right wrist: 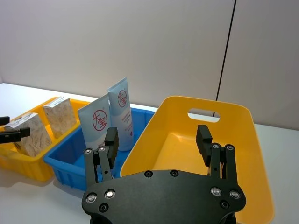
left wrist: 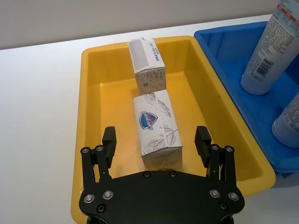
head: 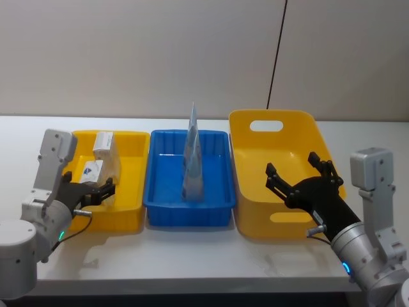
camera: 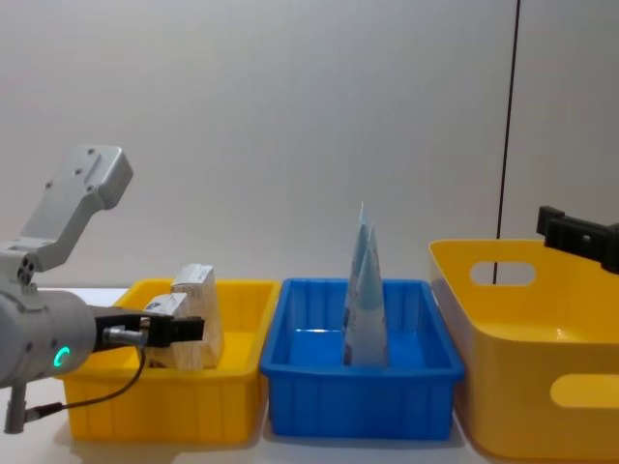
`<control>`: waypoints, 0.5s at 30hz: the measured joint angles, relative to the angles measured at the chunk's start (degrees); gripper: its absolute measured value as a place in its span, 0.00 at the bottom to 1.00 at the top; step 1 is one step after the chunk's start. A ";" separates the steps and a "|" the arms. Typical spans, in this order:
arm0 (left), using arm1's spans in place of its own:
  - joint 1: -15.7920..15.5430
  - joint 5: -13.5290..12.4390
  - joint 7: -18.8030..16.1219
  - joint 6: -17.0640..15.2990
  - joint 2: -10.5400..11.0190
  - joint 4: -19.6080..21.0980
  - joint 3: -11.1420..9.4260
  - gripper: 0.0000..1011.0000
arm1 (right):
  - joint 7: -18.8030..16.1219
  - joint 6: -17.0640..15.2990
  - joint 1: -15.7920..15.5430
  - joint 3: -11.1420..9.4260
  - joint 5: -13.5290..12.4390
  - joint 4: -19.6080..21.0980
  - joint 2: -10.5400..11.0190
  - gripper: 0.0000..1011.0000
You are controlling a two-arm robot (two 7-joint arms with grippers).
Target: Bimanual collaborative sorting of washing and personal care products
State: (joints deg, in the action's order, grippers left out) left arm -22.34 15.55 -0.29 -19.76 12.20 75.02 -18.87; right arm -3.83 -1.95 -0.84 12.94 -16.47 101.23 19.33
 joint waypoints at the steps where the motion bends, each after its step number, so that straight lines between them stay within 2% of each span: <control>1: -0.16 -0.06 0.01 0.13 -0.13 -0.39 0.07 0.99 | 0.00 0.00 0.00 0.00 0.00 0.00 0.00 0.99; 15: -1.40 -0.19 0.60 0.87 -0.97 -3.05 0.93 0.99 | 0.00 0.00 0.00 0.00 0.00 0.00 0.00 0.99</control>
State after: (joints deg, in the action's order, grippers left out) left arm -23.75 15.36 0.31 -18.90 11.23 71.97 -17.94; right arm -3.83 -1.95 -0.84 12.94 -16.47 101.23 19.34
